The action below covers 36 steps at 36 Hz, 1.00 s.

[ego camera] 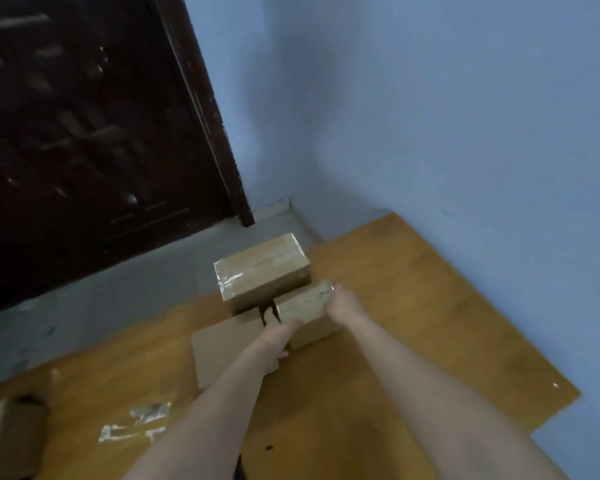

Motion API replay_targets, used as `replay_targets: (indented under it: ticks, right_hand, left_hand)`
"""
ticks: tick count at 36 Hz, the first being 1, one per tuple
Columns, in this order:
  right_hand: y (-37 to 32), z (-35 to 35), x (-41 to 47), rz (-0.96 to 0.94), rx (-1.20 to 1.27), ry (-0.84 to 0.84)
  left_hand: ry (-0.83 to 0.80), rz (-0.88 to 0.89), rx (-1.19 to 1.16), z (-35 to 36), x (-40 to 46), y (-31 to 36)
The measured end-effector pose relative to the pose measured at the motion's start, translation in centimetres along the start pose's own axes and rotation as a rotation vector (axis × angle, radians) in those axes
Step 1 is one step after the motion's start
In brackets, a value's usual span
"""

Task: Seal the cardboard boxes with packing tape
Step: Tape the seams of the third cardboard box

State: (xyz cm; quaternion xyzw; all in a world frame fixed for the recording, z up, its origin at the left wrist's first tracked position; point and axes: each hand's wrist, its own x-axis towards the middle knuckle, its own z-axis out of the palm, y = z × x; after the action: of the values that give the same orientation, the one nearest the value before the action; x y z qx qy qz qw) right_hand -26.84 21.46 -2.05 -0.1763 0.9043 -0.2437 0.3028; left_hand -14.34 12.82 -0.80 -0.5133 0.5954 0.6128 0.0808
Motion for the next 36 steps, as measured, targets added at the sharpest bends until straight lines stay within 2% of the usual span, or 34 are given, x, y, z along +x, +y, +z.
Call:
replay_targets:
  ticks: [4,7,9,11,13,16,18,20,23,25,30,36]
  right_hand:
    - [1.0,1.7,-0.4,-0.030,0.054,0.149]
    - [0.7,2.5,-2.2,-0.109,0.032,0.415]
    - [-0.1,3.1,-3.5,-0.223,0.019,0.516]
    - [-1.3,4.0,-4.6,-0.354,0.098,0.420]
    - [-3.2,5.1,-5.7,-0.446,0.152,0.212]
    - [-6.0,7.1,-6.8,-0.468,-0.035,-0.006]
    - [-7.2,8.5,-7.0,-0.412,-0.144,-0.023]
    - [-7.8,9.6,-7.0,-0.350,-0.209,0.001]
    - [-8.1,10.6,-7.3,-0.270,-0.254,0.041]
    - [-8.0,11.2,-7.5,-0.215,-0.271,0.024]
    - [-7.6,11.9,-7.9,-0.174,-0.174,-0.051]
    - [-9.9,12.2,-9.4,-0.208,0.028,-0.125]
  left_hand:
    - [-0.060,0.037,-0.148,-1.1,0.6,-0.5]
    - [0.076,0.118,-0.269,-3.2,0.3,0.0]
    - [0.190,0.160,-0.261,-5.2,-0.3,-0.2]
    - [0.330,0.203,-0.183,-7.5,-0.8,-1.1]
    - [0.482,0.221,-0.050,-9.8,-0.7,-2.6]
    - [0.599,0.126,0.064,-12.2,-0.7,-5.5]
    - [0.569,-0.005,0.055,-12.9,-0.7,-7.2]
    - [0.470,-0.114,-0.002,-13.1,-1.1,-8.7]
    - [0.223,-0.141,-0.081,-12.7,-1.3,-10.5]
    - [0.123,-0.123,-0.089,-12.5,-1.5,-11.2]
    - [0.132,-0.089,-0.217,-13.3,-2.2,-11.3]
    - [0.280,0.045,-0.376,-16.9,-4.4,-11.4]
